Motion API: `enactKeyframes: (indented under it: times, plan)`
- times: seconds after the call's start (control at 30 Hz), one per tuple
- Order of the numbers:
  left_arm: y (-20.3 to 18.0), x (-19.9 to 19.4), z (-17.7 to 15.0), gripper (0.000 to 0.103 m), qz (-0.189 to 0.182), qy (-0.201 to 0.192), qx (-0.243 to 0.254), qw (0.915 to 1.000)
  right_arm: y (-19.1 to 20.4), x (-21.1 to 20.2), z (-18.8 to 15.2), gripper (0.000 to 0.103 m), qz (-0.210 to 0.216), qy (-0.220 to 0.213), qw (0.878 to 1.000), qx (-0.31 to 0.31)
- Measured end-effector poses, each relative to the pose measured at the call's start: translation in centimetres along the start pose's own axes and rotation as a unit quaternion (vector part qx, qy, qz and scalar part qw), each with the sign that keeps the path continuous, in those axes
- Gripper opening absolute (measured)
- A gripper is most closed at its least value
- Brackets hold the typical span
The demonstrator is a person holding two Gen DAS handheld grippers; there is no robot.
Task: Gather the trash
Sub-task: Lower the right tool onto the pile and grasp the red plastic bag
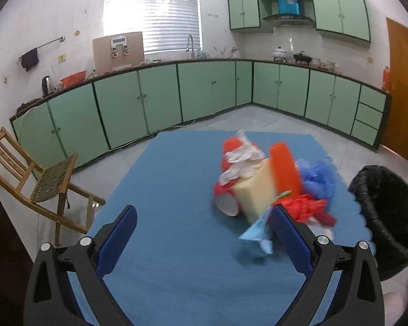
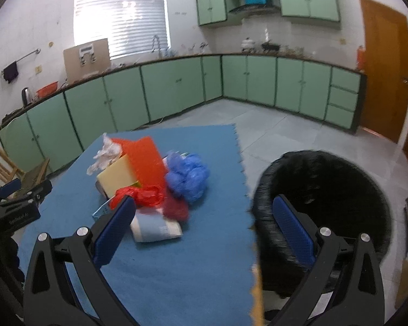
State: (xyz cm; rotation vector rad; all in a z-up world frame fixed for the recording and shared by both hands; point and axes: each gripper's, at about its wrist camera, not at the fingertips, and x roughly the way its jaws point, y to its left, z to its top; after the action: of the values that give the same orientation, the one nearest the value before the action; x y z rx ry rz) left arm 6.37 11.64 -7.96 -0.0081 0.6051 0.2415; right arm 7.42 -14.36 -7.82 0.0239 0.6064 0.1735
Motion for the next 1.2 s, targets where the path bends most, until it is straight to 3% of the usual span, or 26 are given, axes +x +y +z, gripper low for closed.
enactKeyframes:
  times: [0.27,0.47,0.87,0.97,1.0,1.17,1.2]
  plan:
    - [1.4,3.8,-0.5,0.097,0.008,0.015,0.003,0.9999,4.1,7.0,0.3,0.094,0.043,0.034,0.998,-0.013]
    - [2.7,5.7,-0.6,0.096,0.019,0.025,-0.003,0.9995,6.3,10.7,-0.4,0.082,0.064,0.065,0.996,-0.02]
    - [3.6,7.4,-0.8,0.096,0.045,0.034,-0.018,0.9982,8.7,12.6,-1.5,0.063,0.099,0.09,0.99,-0.039]
    - [3.2,7.3,-0.6,0.096,0.049,0.028,-0.001,0.9984,8.8,13.1,-1.5,0.049,0.117,0.096,0.988,-0.033]
    - [3.2,7.1,-0.6,0.096,0.047,0.027,-0.001,0.9985,8.9,13.1,-1.4,0.038,0.127,0.098,0.987,-0.031]
    - [2.9,6.8,-0.2,0.096,0.036,0.025,-0.008,0.999,9.4,12.2,-1.3,0.021,0.146,0.084,0.985,-0.047]
    - [2.7,6.7,-0.1,0.096,0.032,0.026,-0.009,0.9991,9.3,11.9,-1.2,0.013,0.154,0.079,0.984,-0.047]
